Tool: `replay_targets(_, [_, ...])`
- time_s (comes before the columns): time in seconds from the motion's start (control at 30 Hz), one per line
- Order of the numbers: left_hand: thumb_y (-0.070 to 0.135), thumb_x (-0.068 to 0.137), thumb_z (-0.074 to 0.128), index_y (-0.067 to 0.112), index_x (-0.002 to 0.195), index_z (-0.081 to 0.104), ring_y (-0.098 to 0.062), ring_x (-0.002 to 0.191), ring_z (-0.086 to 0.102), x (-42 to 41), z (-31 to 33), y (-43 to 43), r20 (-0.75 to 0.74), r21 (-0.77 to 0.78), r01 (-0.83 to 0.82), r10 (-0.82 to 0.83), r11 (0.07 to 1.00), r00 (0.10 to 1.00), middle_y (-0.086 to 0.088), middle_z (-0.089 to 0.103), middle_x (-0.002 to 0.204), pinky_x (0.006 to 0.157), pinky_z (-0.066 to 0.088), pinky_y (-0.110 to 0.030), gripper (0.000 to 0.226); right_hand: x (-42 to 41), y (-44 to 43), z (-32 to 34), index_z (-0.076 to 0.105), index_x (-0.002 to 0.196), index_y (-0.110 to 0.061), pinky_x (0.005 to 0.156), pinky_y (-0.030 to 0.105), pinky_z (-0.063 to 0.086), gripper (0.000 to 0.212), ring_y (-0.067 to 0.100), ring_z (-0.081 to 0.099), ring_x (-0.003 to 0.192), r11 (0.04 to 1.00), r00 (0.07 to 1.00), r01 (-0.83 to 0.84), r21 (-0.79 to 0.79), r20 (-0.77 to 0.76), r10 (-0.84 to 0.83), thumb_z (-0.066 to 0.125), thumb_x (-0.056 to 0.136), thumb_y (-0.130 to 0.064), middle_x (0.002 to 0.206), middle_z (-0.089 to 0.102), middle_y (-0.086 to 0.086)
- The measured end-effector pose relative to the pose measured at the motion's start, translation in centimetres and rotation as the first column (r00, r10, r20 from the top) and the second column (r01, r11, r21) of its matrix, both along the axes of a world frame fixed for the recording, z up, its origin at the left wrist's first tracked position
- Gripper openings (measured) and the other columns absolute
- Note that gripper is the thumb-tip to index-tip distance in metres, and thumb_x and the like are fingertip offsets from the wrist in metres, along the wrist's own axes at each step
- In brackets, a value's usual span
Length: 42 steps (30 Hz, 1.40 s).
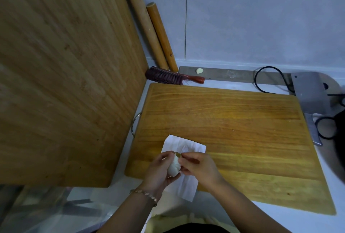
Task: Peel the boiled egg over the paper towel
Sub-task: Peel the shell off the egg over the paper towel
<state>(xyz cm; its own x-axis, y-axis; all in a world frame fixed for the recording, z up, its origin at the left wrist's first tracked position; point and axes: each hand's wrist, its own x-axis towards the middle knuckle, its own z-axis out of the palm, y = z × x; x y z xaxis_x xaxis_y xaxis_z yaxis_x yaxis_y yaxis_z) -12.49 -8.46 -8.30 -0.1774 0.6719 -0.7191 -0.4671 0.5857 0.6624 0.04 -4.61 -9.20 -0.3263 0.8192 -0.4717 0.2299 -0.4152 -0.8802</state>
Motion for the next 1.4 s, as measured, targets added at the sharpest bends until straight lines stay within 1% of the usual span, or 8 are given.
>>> replay_targets(0.23, [0.02, 0.087, 0.058, 0.026, 0.09, 0.061, -0.022, 0.094, 0.061, 0.2, -0.4, 0.5, -0.205, 0.033, 0.067, -0.059, 0.997, 0.977, 0.001, 0.06, 0.098, 0.066, 0.057, -0.029, 0.007, 0.4, -0.3, -0.8, 0.07, 0.089, -0.006, 0.064, 0.017, 0.057, 0.012, 0.011, 0.068, 0.068, 0.995, 0.995, 0.1, -0.013, -0.008, -0.1, 0.064, 0.08, -0.001, 0.075, 0.07, 0.002])
replay_targets(0.4, [0.02, 0.076, 0.071, 0.024, 0.104, 0.058, -0.009, 0.092, 0.06, 0.2, -1.0, 0.3, -0.327, 0.068, 0.207, -0.174, 0.976, 0.929, 0.007, 0.062, 0.097, 0.077, 0.057, -0.027, 0.031, 0.5, -0.1, -1.5, 0.07, 0.094, -0.01, 0.072, 0.02, 0.056, 0.021, 0.009, 0.068, 0.075, 0.986, 0.985, 0.162, 0.027, 0.055, -0.164, 0.069, 0.075, -0.001, 0.079, 0.07, -0.002])
replay_targets(0.6, [0.014, 0.073, 0.072, 0.034, 0.091, 0.052, -0.005, 0.09, 0.056, -0.1, -1.7, 0.3, -0.637, 0.146, 0.473, -0.284, 0.869, 0.717, 0.013, 0.059, 0.095, 0.065, 0.044, -0.001, 0.033, 0.1, 0.2, -2.1, 0.07, 0.092, -0.01, 0.069, 0.014, 0.052, 0.028, 0.012, 0.066, 0.08, 0.995, 0.991, 0.103, 0.005, 0.082, -0.103, 0.061, 0.073, 0.008, 0.087, 0.071, 0.004])
replay_targets(0.7, [0.015, 0.075, 0.068, 0.026, 0.101, 0.054, -0.002, 0.089, 0.053, -0.2, -2.1, 0.5, -0.813, 0.05, 0.579, -0.303, 0.814, 0.497, 0.009, 0.058, 0.098, 0.068, 0.039, 0.002, 0.031, 0.2, 0.3, -2.2, 0.067, 0.102, -0.012, 0.08, 0.022, 0.054, 0.028, 0.013, 0.065, 0.089, 0.998, 0.994, 0.068, -0.006, 0.087, -0.068, 0.062, 0.077, 0.0, 0.095, 0.07, 0.003])
replay_targets(0.97, [0.021, 0.079, 0.057, 0.025, 0.108, 0.053, -0.015, 0.088, 0.056, -0.1, -2.1, 1.2, -0.903, -0.247, 0.691, -0.421, 0.679, 0.091, 0.001, 0.051, 0.112, 0.071, 0.052, -0.025, 0.03, 0.9, 0.0, -2.9, 0.067, 0.101, -0.016, 0.073, 0.002, 0.045, 0.026, 0.001, 0.062, 0.08, 0.928, 0.962, -0.176, 0.329, 0.257, 0.091, 0.062, 0.081, -0.002, 0.097, 0.071, 0.002])
replay_targets(1.07, [0.023, 0.079, 0.056, 0.025, 0.113, 0.049, -0.017, 0.091, 0.058, 0.2, -1.9, 1.2, -0.908, -0.305, 0.67, -0.419, 0.676, 0.01, 0.001, 0.049, 0.116, 0.071, 0.052, -0.025, 0.034, 0.8, 0.1, -3.0, 0.065, 0.104, -0.016, 0.069, -0.003, 0.042, 0.027, 0.005, 0.063, 0.083, 0.897, 0.952, -0.213, 0.388, 0.29, 0.1, 0.058, 0.082, -0.001, 0.098, 0.071, 0.002])
replay_targets(1.27, [0.023, 0.081, 0.056, 0.02, 0.112, 0.047, -0.017, 0.096, 0.056, 0.3, -1.8, 1.4, -0.924, -0.335, 0.669, -0.372, 0.663, -0.093, 0.002, 0.051, 0.12, 0.073, 0.05, -0.025, 0.032, 1.0, 0.0, -2.8, 0.061, 0.111, -0.021, 0.077, 0.017, 0.049, 0.036, 0.013, 0.064, 0.091, 0.809, 0.927, -0.327, 0.489, 0.333, 0.174, 0.055, 0.079, -0.003, 0.102, 0.07, 0.004])
replay_targets(1.4, [0.023, 0.082, 0.056, 0.02, 0.109, 0.049, -0.014, 0.097, 0.055, 0.2, -1.9, 1.4, -0.934, -0.298, 0.697, -0.351, 0.652, -0.07, 0.003, 0.052, 0.118, 0.072, 0.046, -0.022, 0.028, 1.3, 0.2, -2.8, 0.061, 0.111, -0.027, 0.074, -0.001, 0.042, 0.033, 0.0, 0.062, 0.088, 0.838, 0.948, -0.284, 0.466, 0.267, 0.173, 0.062, 0.082, -0.011, 0.101, 0.071, -0.001])
